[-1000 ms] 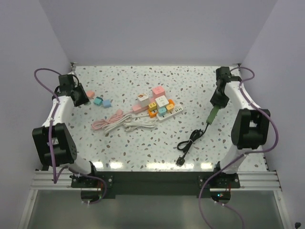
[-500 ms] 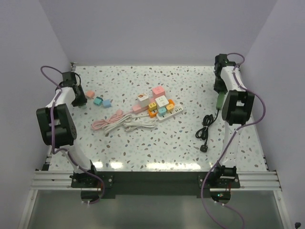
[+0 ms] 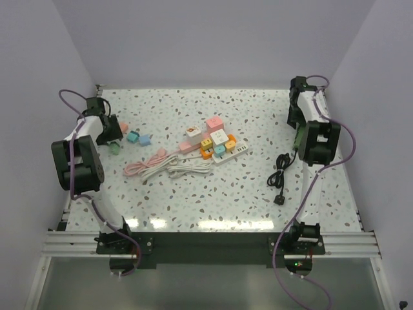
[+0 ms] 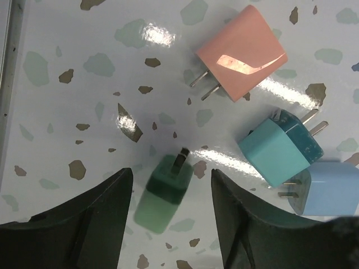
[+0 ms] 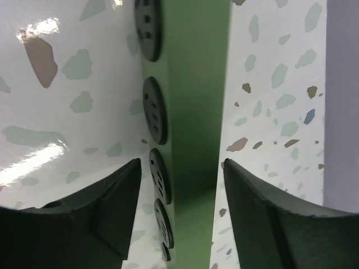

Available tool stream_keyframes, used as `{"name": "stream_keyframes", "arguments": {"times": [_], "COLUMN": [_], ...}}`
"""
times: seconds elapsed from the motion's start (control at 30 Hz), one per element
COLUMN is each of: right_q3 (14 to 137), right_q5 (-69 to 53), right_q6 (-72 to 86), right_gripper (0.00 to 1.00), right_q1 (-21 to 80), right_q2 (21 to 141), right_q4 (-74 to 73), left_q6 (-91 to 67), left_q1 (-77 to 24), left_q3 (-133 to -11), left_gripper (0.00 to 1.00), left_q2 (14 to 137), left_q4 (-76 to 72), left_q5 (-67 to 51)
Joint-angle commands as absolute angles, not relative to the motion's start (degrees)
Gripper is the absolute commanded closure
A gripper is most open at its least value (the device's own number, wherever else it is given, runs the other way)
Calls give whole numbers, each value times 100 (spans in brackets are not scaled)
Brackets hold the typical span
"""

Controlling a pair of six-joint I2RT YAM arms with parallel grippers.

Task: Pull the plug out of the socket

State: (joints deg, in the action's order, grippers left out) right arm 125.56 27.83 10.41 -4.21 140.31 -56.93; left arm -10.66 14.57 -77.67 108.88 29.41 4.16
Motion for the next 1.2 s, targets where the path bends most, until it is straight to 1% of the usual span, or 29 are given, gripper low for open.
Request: {"name": "stream_keyframes", "arguments": {"times": [0.0,0.03,0.07,0.1,0.13,0.17,0.23,0.3,0.33,0.37,0.43,0.47,0.5,0.53,0.57,0.7,0.77,0.87,0.97,1.07,1.1,1.17], "right_q3": [12700,12683,12674,12665,12648,12639,12560,12043,11728,10924,10033,9123,8723,8388,7837,6963,6444,6005,5906,6047,6073,6056], "right_q5": [2997,3006,3032,3067,3154,3242,3471,3341,3192,2886,1851,1463,1120,429,74,-649,-1034,-880,-380,1234,2040,2704], "right_q6": [1282,1335,1414,1415,1502,1581,1914,2265,2372,2425,2496,2487,2557,2740,2768,2541,2523,2724,2900,3400,3688,3892], "right_gripper": [34,31,25,25,22,21,20,19,19,20,29,43,58,78,100,100,100,100,100,100,100,99], "right_q1": [-527,-536,-562,-571,-571,-580,-571,-571,-571,-563,-536,-510,-510,-501,-440,-44,174,211,193,89,44,-217], "right_q2": [13537,13439,13247,13245,13019,12938,12553,12122,11581,11288,10673,10130,9864,9679,9433,9396,9361,9369,9553,9528,9449,9133], "right_q4": [-5669,-5686,-5687,-5704,-5730,-5791,-6046,-6108,-6039,-5899,-5267,-4978,-4583,-4475,-4369,-4202,-3939,-3806,-4033,-5093,-5289,-5571], "left_q6": [-1090,-1116,-1142,-1143,-1169,-1186,-1239,-1292,-1344,-1371,-1415,-1441,-1459,-1494,-1520,-1687,-1705,-1784,-1889,-1899,-1890,-1881], "left_q1": [1485,1485,1485,1477,1485,1477,1485,1477,1477,1450,1372,1301,1249,1196,1091,862,591,248,97,53,44,53], "left_q3": [-7761,-7743,-7708,-7699,-7699,-7699,-7725,-7708,-7673,-7638,-7445,-7270,-7199,-7111,-7023,-6531,-6338,-6144,-5977,-5915,-5915,-5880], "left_gripper": [36,32,29,27,25,15,0,0,0,0,0,0,0,0,0,5,6,6,5,5,5,5], "left_q2": [10776,10749,10671,10626,10591,10539,10328,9943,9766,9599,9046,8870,8546,8386,8237,7542,7288,7155,7137,7111,7102,7049], "left_q4": [2901,2892,2865,2865,2874,2874,2944,2997,2997,2997,2953,2901,2909,2892,2865,2769,2707,2654,2645,2715,2725,2733], "left_q5": [439,483,483,483,527,536,554,493,423,344,176,97,27,-200,-315,-1158,-1222,-1318,-1441,-1459,-1459,-1476]}}
